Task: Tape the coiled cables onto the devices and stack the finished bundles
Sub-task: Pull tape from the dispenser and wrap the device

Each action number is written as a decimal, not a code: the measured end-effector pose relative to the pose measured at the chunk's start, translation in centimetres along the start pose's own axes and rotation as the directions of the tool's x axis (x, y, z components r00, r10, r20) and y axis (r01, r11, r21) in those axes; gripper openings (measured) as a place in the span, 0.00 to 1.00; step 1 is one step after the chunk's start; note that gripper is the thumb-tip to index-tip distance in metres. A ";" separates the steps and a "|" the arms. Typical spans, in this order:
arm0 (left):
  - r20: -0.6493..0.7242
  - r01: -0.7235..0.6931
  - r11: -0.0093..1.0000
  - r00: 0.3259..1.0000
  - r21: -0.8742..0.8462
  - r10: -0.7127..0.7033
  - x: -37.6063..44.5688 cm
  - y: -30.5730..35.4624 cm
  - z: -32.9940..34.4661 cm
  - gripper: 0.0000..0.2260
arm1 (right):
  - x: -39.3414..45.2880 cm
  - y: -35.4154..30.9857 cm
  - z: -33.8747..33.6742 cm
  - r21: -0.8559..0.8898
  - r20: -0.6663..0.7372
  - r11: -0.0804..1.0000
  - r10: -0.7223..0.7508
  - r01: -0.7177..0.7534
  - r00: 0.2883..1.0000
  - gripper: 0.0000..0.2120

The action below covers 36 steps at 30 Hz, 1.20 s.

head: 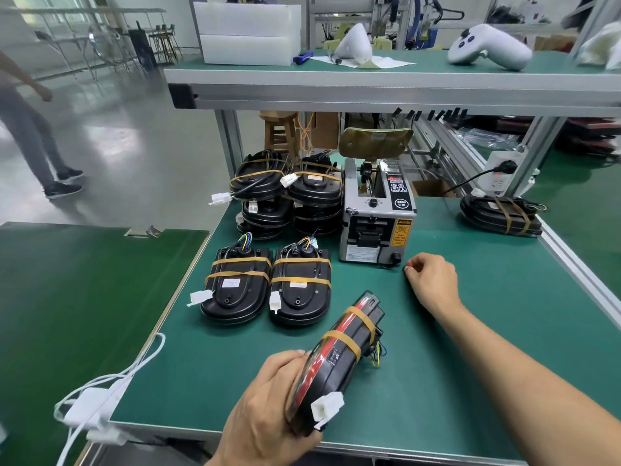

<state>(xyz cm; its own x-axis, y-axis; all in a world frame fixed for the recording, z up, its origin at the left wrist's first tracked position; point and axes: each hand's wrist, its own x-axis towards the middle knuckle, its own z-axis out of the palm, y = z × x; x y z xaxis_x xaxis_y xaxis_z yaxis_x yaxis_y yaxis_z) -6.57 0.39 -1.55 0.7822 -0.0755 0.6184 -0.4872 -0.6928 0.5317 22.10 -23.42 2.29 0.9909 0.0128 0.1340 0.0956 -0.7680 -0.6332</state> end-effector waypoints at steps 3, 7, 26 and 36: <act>0.010 0.002 1.000 1.000 -0.001 -0.002 -0.2 -0.4 0.2 0.37 | -0.5 -0.1 0.3 -0.134 0.026 0.989 -0.060 0.063 0.998 0.09; 0.015 0.028 1.000 0.999 -0.006 -0.028 -0.3 -0.5 0.2 0.37 | -0.7 0.0 -0.4 -0.043 -0.006 0.998 -0.046 0.045 0.999 0.09; -0.003 0.011 1.000 1.000 0.004 -0.011 -0.2 -0.1 0.1 0.35 | -2.1 -9.4 -0.1 0.515 -0.114 0.856 0.109 -0.035 0.987 0.06; -0.023 0.002 0.998 1.000 0.066 -0.001 -0.1 0.1 0.1 0.28 | -1.4 -11.5 2.2 0.637 -0.104 0.743 0.348 -0.207 0.932 0.16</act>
<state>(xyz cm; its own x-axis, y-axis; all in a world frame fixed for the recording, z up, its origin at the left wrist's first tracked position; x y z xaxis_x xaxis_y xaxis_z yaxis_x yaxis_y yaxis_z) -6.66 0.26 -1.58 0.7736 -0.0587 0.6310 -0.4590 -0.7385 0.4939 19.80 -13.19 7.75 0.9465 -0.3223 -0.0163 -0.0733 -0.1653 -0.9835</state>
